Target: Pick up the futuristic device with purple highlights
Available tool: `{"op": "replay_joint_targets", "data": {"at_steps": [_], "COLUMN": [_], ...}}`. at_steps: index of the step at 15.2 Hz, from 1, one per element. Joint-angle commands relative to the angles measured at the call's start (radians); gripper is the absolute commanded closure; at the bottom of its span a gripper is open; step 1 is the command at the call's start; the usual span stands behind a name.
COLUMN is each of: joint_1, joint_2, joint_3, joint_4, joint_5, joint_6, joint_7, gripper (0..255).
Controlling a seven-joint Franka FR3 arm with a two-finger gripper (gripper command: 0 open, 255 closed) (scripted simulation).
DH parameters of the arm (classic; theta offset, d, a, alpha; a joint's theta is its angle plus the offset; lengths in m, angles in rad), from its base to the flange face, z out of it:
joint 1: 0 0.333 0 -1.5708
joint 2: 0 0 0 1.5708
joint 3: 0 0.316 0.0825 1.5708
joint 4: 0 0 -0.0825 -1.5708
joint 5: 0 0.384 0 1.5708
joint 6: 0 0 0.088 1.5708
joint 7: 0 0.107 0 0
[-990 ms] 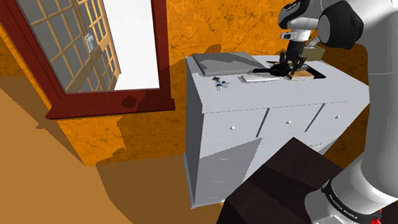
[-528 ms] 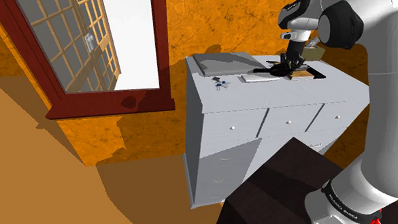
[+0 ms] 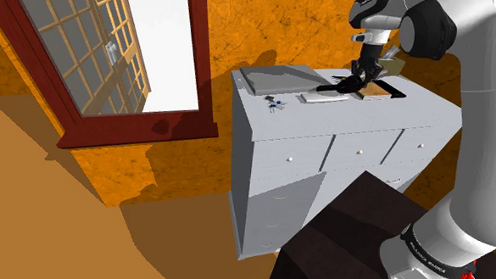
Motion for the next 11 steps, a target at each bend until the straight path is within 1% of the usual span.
{"op": "replay_joint_targets", "data": {"at_steps": [1, 9, 11], "joint_1": [0.000, -0.012, -0.012], "joint_2": [-0.010, -0.028, -0.029], "joint_3": [-0.005, -0.015, -0.015], "joint_4": [0.013, 0.099, 0.101], "joint_5": [-0.007, -0.022, -0.023], "joint_6": [-0.020, -0.117, -0.118], "joint_7": [0.003, 0.013, 0.014], "gripper": [255, 255, 255]}}
